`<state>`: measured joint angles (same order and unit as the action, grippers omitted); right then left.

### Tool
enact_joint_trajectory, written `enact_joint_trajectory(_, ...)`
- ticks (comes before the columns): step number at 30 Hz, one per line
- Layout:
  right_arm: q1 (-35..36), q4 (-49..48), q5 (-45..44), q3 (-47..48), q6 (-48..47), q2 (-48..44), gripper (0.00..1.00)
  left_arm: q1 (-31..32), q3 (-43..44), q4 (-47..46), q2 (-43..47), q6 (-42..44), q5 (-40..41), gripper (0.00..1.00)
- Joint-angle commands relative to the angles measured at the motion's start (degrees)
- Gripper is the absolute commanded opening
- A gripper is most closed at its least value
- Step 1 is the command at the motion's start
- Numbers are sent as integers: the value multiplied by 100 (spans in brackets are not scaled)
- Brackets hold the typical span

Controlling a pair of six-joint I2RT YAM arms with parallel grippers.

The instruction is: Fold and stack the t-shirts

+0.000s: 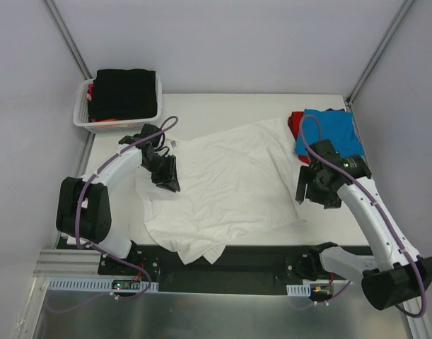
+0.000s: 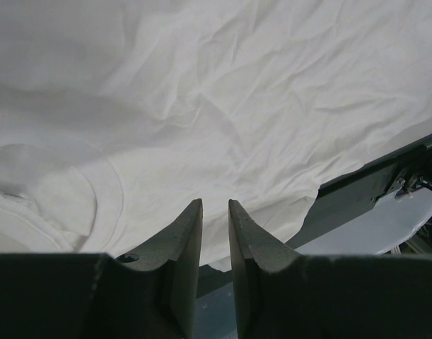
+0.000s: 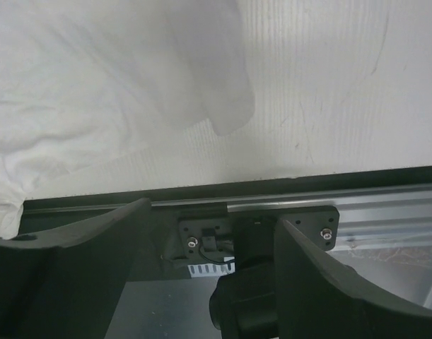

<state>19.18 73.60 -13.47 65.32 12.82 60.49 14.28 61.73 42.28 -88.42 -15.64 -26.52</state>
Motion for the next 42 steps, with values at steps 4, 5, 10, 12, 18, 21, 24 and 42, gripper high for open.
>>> enact_joint_trajectory(4, 156, -1371, 731, -686, -86, 989, 61, 48, -127, -18, 255, 79, -72, 22)
enact_joint_trajectory(5, 174, -1549, 784, -722, -121, 1139, 60, 48, -135, -53, 238, 61, -81, 22)
enact_joint_trajectory(10, 401, -2104, 1233, 40, -394, 2316, 42, 48, -188, -106, -157, -62, -168, 5)
enact_joint_trajectory(12, 542, -2043, 1225, 366, -491, 2791, 40, 48, -232, -185, -263, -158, -204, 0)
enact_joint_trajectory(18, 754, -2034, 1295, 921, -578, 3188, 41, 13, -495, -247, -552, -466, -38, 0)
enact_joint_trajectory(21, 763, -1990, 1295, 991, -631, 3223, 41, -22, -487, -238, -650, -554, 313, 0)
enact_joint_trajectory(24, 763, -1911, 1303, 1053, -667, 3232, 41, -75, -365, -150, -834, -607, 796, 0)
enact_joint_trajectory(42, 666, -971, 1084, 2212, -922, 3311, 43, -1296, 1234, 148, -2144, -493, 1641, 0)
